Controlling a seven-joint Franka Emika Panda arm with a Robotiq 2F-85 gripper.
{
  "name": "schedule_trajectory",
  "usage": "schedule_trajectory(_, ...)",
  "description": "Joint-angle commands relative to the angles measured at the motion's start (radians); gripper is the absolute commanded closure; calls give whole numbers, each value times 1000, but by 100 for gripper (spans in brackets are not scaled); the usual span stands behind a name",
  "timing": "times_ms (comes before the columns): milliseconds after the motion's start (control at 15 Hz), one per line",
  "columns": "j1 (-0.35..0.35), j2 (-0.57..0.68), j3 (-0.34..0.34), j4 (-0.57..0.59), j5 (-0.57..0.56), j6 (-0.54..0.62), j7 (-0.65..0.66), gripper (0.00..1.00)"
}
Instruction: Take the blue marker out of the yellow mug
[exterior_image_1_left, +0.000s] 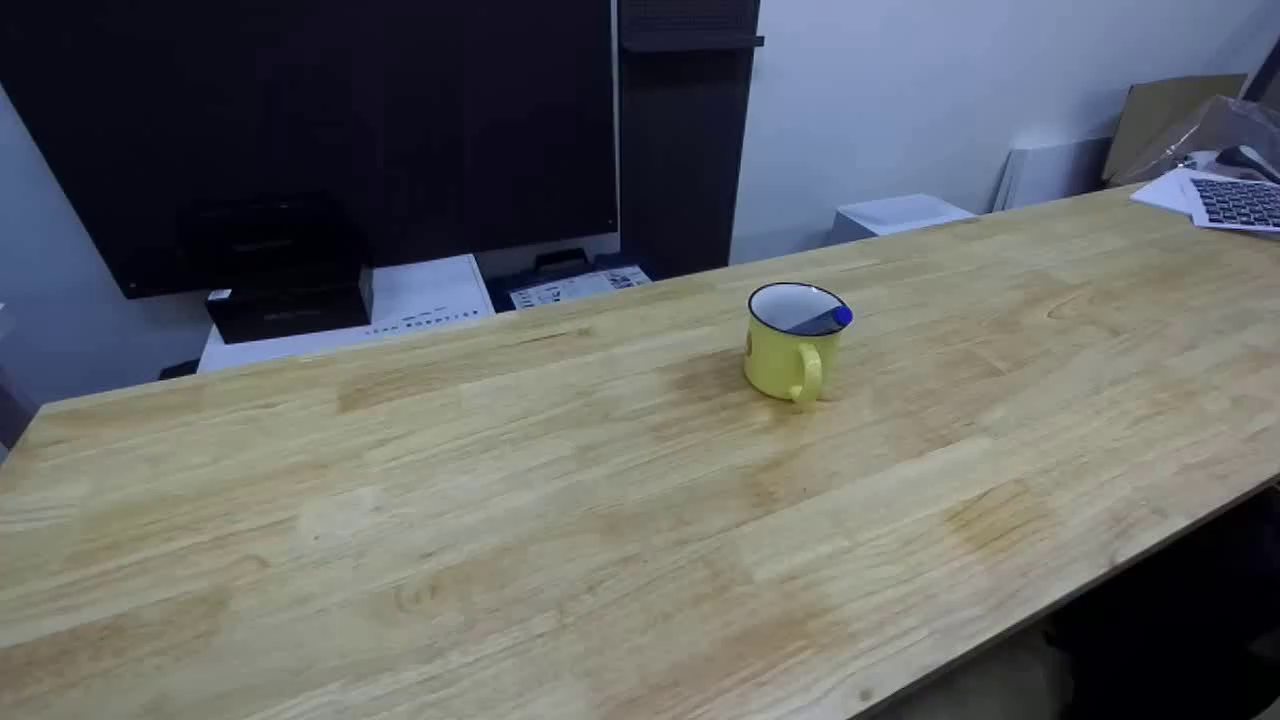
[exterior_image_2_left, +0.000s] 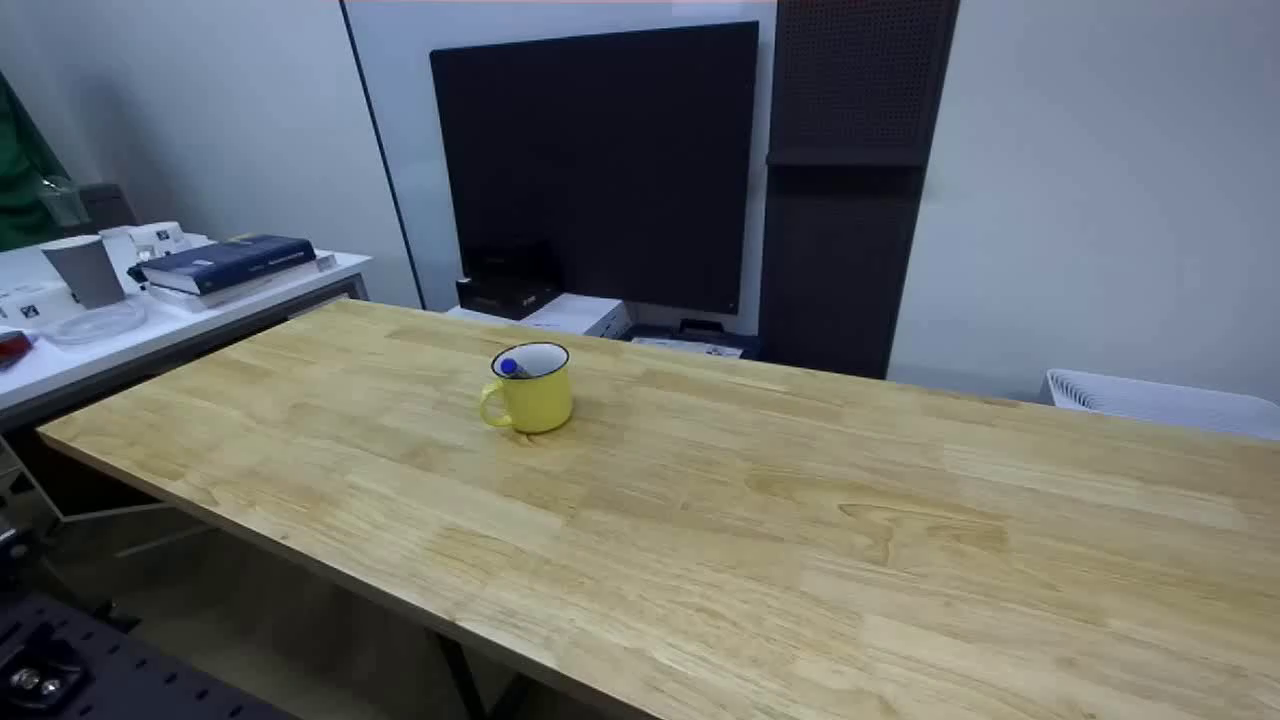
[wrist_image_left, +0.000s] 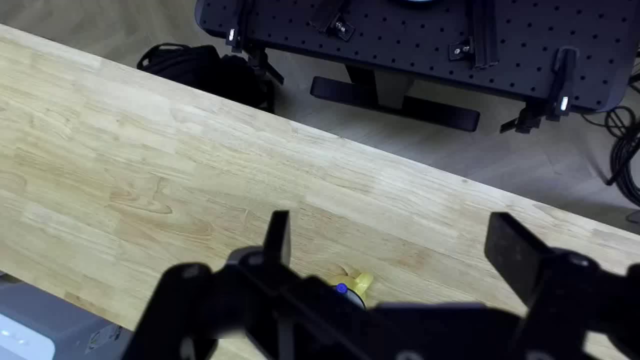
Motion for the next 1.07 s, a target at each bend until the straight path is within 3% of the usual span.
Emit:
schedule_trajectory(0,26,3,-21,3,-6,-3,8,0)
schedule_trajectory(667,26,3,-21,3,-6,-3,8,0)
schedule_trajectory(1000,-28,31,-51,-32,-112,287,117,0)
